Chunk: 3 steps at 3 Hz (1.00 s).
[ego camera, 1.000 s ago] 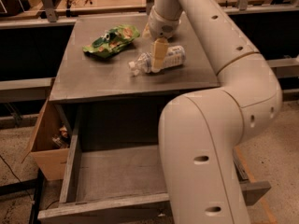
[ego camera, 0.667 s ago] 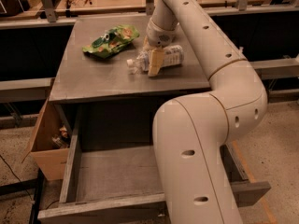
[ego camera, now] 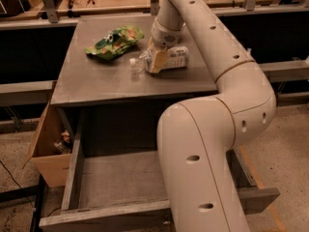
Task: Place blue plastic bottle into top drawer
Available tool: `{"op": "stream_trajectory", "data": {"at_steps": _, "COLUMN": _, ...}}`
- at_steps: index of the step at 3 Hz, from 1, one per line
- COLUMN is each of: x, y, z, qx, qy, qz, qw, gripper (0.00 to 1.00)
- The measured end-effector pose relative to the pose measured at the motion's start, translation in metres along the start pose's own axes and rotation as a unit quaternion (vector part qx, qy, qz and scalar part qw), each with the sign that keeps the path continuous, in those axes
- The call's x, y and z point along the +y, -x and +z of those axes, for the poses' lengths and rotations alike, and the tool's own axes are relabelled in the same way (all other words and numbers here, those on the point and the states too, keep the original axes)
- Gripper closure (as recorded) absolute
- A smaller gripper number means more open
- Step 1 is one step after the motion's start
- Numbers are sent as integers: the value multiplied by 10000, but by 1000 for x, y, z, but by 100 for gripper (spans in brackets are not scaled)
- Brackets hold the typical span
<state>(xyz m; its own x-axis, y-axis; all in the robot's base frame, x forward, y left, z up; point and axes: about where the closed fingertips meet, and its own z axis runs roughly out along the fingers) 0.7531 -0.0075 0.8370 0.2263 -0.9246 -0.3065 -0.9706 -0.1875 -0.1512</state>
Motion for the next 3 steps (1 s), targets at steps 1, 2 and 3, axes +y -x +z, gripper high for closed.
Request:
{"op": "stream_trajectory", "data": {"at_steps": 1, "x": 1, "y": -3, "z": -4, "qx": -9, "qy": -51, "qz": 69, "qw": 10000, "gripper": 86}}
{"op": "stream_trajectory", "data": {"at_steps": 2, "x": 15, "y": -30, "z": -58, "qx": -342, "qy": -632, "qz": 868, "qw": 9936, "gripper": 100}}
{"op": "stream_trajectory", "data": {"at_steps": 3, "x": 56, "y": -47, "z": -141, "qx": -842, "qy": -1436, "qz": 1846, "qw": 9686, "gripper": 100}}
